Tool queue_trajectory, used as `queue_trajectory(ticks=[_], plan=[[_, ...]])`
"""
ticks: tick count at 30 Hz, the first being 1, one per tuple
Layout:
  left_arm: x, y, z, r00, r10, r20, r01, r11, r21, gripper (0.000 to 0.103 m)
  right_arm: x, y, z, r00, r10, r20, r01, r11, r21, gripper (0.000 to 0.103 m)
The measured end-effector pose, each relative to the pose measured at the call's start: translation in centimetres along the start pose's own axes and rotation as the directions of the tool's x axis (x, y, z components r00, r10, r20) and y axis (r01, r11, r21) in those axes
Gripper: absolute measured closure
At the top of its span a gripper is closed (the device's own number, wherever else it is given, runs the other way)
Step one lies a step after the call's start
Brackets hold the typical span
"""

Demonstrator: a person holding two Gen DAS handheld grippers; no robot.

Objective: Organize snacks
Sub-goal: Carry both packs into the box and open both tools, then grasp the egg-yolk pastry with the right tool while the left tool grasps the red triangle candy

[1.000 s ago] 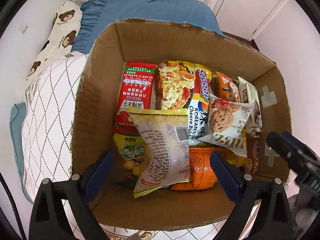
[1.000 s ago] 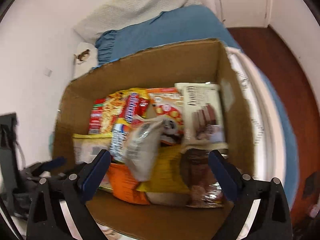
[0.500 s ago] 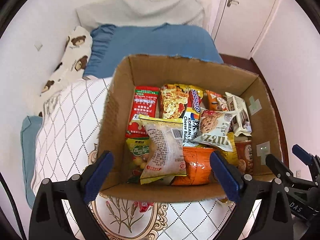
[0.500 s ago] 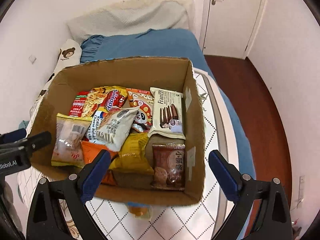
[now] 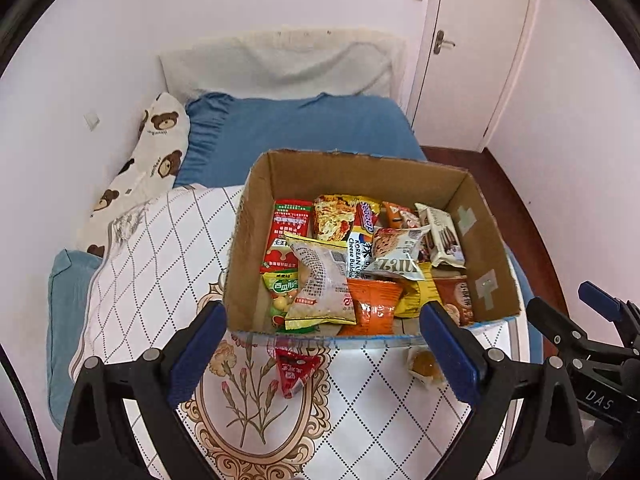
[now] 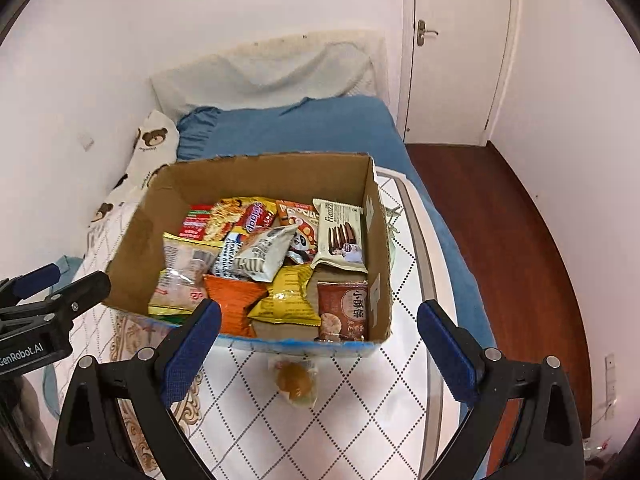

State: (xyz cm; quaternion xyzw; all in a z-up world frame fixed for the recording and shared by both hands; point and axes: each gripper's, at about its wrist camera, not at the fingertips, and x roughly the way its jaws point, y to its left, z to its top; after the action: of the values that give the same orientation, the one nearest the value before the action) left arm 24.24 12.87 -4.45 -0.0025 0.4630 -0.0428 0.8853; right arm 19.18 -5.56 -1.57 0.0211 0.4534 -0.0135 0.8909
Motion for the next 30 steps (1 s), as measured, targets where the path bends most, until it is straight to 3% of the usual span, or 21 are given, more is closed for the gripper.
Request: queue_trajectory(ticks=[10, 16, 22, 28, 29, 30], plan=[[-4.2, 0.2, -1.8, 0.997, -0.012, 0.075, 0.013, 1.000, -0.017, 0.004, -5.4, -0.1, -0.9, 0.997, 0.030, 0.078, -0.032, 0.999, 0.023, 0.003], [-4.1, 0.4, -2.4, 0.996, 0.006, 0.086, -0.004, 1.000, -0.018, 0.004, -4.8, -0.7, -1.6, 0.996, 0.078, 0.052, -0.080, 0.996, 0.045, 0.003], [0.8, 1.0, -4.9, 0.999, 0.033, -0.035, -0.033, 0.999, -0.016, 0.004, 1.2, -1.5, -4.4, 0.987, 0.130, -0.092, -0.122, 0.989, 0.086, 0.003], [7.7, 1.9, -7.7, 0.973, 0.071, -0.218, -0.071, 0.997, 0.006, 0.004, 8.3, -2.4, -7.6, 0.963, 0.162, -0.218, -0.131, 0.980, 0.149, 0.003], [8.5, 2.0, -7.9, 0.968, 0.074, -0.238, -0.075, 0.997, 0.007, 0.004, 9.3, -2.5, -8.0, 0.959, 0.168, -0.230, -0.134, 0.978, 0.157, 0.008], [9.6, 2.2, -8.2, 0.961, 0.080, -0.265, -0.081, 0.997, 0.010, 0.004, 10.2, -2.5, -8.4, 0.952, 0.186, -0.245, -0.147, 0.975, 0.167, 0.023]])
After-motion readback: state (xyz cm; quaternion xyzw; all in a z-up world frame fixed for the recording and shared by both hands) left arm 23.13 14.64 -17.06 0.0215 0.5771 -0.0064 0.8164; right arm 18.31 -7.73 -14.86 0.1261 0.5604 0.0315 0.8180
